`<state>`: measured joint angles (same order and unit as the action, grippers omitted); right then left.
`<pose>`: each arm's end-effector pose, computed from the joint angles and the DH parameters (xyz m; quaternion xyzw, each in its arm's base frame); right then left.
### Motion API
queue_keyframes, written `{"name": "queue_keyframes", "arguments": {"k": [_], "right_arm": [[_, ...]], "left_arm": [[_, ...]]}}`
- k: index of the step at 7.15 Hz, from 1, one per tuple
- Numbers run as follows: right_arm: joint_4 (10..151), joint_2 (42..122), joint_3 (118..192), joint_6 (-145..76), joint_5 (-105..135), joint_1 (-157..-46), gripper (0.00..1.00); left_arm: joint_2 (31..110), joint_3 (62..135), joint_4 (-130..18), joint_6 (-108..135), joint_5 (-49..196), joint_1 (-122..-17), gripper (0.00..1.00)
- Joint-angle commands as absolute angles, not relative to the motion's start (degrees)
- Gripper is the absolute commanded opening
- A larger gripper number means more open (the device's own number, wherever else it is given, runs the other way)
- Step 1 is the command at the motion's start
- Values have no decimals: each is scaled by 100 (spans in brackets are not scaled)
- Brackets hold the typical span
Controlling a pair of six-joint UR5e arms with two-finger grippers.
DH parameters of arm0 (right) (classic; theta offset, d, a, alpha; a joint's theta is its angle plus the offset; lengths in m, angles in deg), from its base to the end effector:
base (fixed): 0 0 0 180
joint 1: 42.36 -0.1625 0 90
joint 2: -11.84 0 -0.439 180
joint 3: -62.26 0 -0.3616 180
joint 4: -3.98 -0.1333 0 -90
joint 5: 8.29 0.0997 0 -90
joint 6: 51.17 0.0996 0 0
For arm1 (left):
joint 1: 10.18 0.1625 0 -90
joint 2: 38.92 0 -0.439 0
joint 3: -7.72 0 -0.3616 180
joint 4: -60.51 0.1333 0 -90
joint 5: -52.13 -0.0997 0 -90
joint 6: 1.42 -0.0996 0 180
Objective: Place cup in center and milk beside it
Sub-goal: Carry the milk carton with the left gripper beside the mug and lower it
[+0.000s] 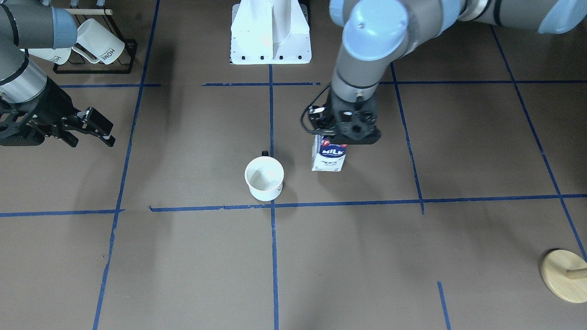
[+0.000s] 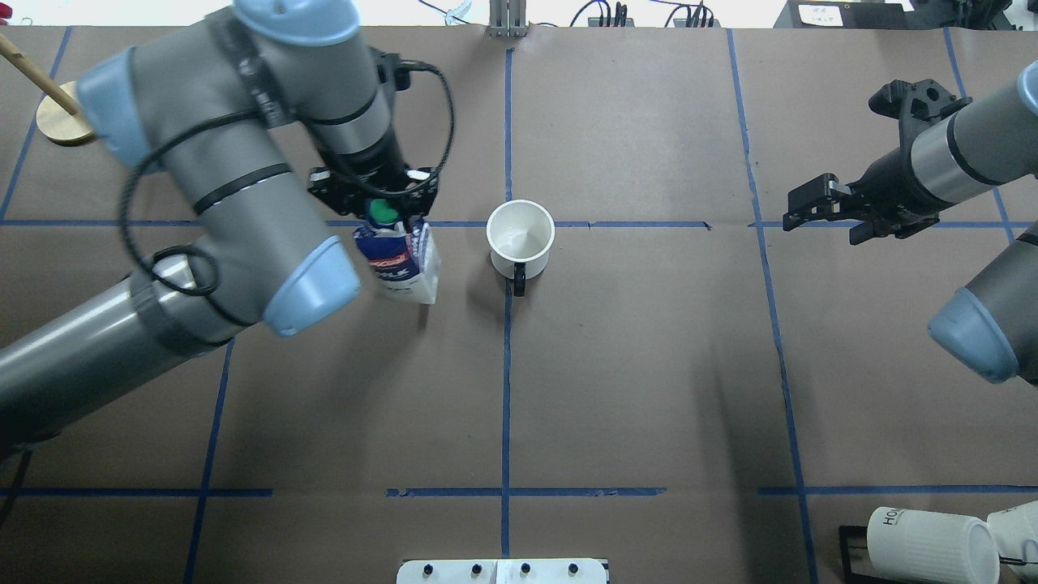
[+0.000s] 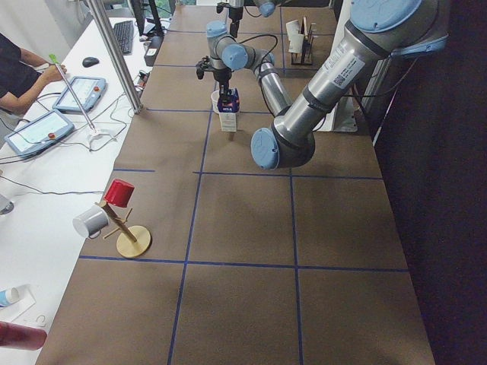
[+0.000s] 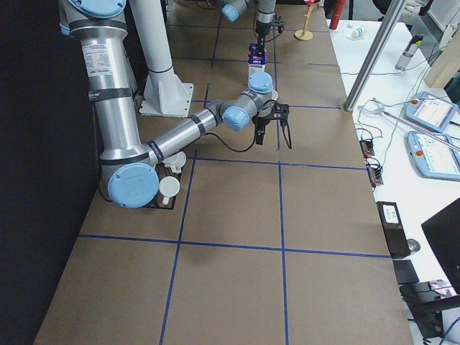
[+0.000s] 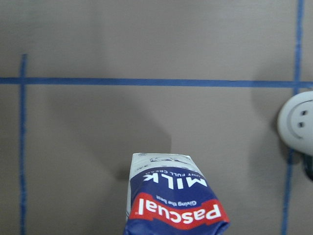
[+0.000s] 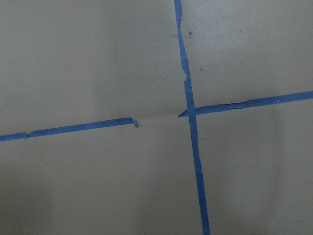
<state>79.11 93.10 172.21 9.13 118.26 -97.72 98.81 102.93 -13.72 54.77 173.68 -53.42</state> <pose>-0.2298 -0.4627 0.4121 0.0236 -0.4565 0.0824 0.8856 0.4350 -0.5205 0.1766 -0.0106 0.4004 0.0114 0.9162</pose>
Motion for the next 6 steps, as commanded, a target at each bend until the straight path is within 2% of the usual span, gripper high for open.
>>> {"name": "queue_keyframes", "arguments": {"k": [1, 4, 5, 6], "right_arm": [[7904, 9340, 17230, 913, 11810, -9773, 100], [7904, 9323, 17230, 913, 11810, -9773, 100], [7904, 9314, 17239, 913, 11810, -9773, 100], [7904, 9314, 17248, 913, 11810, -9773, 100]], "left_arm": [[10223, 9572, -2004, 5535, 17359, -5316, 7], [10328, 9263, -2158, 5544, 17359, -5316, 12], [10328, 9227, -2158, 5544, 17359, -5307, 24], [10337, 9174, -2236, 5544, 17359, -5290, 31]]}}
